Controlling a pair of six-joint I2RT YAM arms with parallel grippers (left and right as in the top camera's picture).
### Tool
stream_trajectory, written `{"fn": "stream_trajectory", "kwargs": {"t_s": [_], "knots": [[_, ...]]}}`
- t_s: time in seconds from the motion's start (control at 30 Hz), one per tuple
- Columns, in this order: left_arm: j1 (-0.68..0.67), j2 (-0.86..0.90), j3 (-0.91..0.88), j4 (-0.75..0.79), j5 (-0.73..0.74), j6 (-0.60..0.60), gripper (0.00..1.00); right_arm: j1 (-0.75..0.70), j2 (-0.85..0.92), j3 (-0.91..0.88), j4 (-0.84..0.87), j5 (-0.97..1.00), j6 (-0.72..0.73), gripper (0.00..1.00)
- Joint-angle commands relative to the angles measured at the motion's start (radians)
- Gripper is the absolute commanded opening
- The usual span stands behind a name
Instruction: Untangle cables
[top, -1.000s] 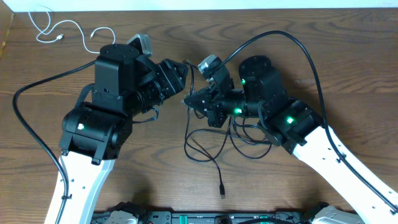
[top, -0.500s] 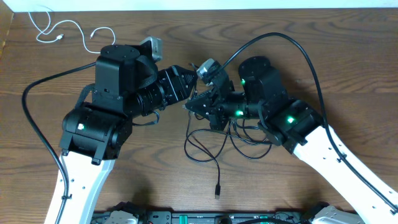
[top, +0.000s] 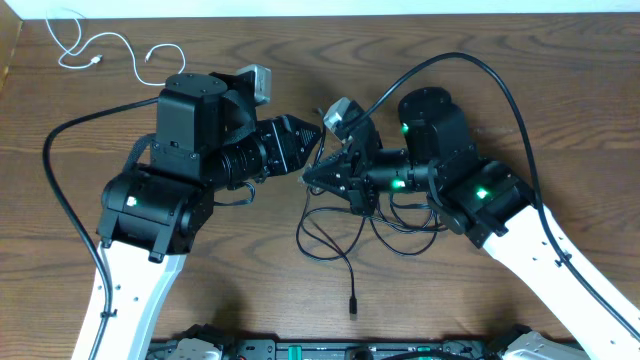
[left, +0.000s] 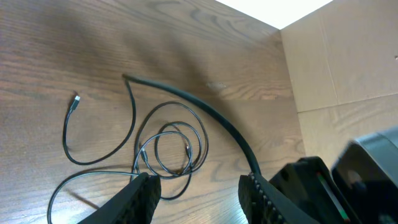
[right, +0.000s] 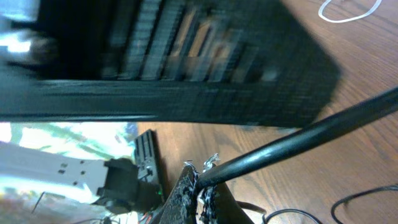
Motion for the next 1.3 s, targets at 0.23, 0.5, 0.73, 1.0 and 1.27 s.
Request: {"fn": "stream_trajectory", "kwargs": {"t_s": [0.23,0.5,0.73,1.0,1.27], "knots": [[-0.003,0.005,0.001,-0.002,0.144,0.106,0.47,-0.009,-0.018,0.013,-0.071,-0.05,-0.074,0.01],[-0.003,0.005,0.001,-0.013,0.151,0.106,0.47,-0.009,-0.019,0.013,-0.086,-0.05,-0.073,0.01],[-0.003,0.006,0.001,-0.081,0.15,0.148,0.46,-0.009,-0.02,0.013,-0.067,-0.051,-0.067,0.01],[-0.003,0.006,0.001,-0.083,0.15,0.147,0.31,-0.009,-0.02,0.013,-0.057,-0.051,-0.054,0.01],[-0.003,0.006,0.001,-0.091,0.15,0.147,0.21,-0.009,-0.02,0.013,-0.056,-0.051,-0.054,0.01]]}}
